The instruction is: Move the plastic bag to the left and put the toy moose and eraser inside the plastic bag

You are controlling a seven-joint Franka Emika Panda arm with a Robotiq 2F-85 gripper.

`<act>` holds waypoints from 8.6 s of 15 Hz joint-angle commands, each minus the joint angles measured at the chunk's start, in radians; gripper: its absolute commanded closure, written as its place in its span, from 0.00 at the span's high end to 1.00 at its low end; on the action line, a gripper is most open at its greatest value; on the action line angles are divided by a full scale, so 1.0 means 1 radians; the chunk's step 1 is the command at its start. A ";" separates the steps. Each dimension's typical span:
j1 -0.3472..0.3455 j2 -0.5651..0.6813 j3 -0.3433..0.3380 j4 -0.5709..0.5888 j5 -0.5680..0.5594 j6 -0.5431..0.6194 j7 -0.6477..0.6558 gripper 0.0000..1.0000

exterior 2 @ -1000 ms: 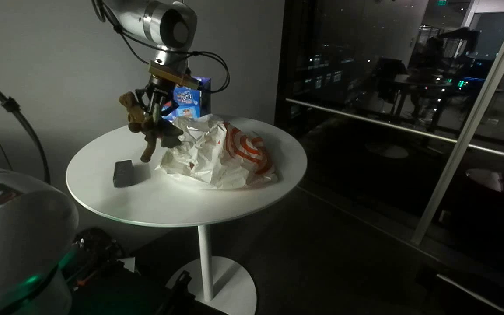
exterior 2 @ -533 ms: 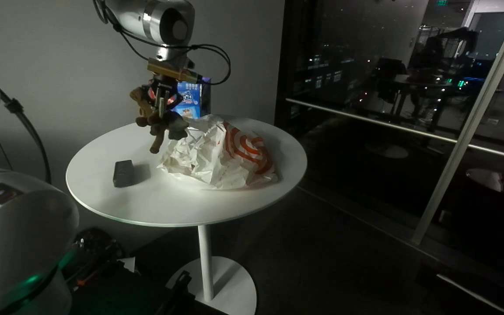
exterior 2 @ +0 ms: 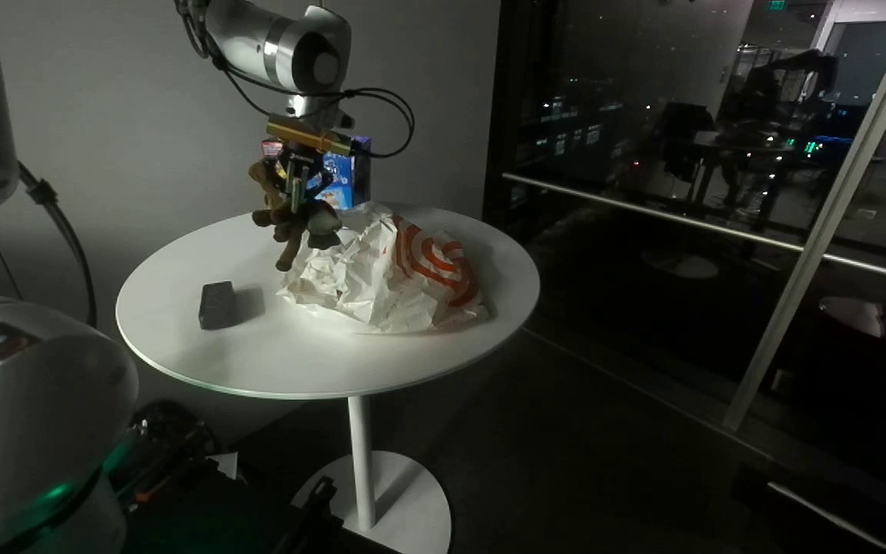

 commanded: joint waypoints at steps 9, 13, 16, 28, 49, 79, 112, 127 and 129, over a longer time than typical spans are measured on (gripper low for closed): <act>0.000 0.052 -0.022 0.013 -0.186 0.087 0.309 0.15; 0.008 0.049 -0.025 0.026 -0.248 -0.032 0.404 0.16; 0.009 0.077 -0.026 0.042 -0.292 -0.121 0.437 0.15; 0.032 0.102 -0.038 0.025 -0.521 -0.113 0.572 0.43; 0.018 -0.032 0.086 -0.137 -0.053 -0.150 -0.135 1.00; 0.066 -0.139 0.148 -0.493 -0.146 0.374 -0.091 0.34; -0.069 -0.038 -0.079 -0.174 -0.405 -0.044 0.795 0.34; -0.100 0.211 -0.112 0.176 -0.103 -0.458 0.631 0.34; -0.103 0.235 -0.118 0.201 -0.097 -0.496 0.643 0.34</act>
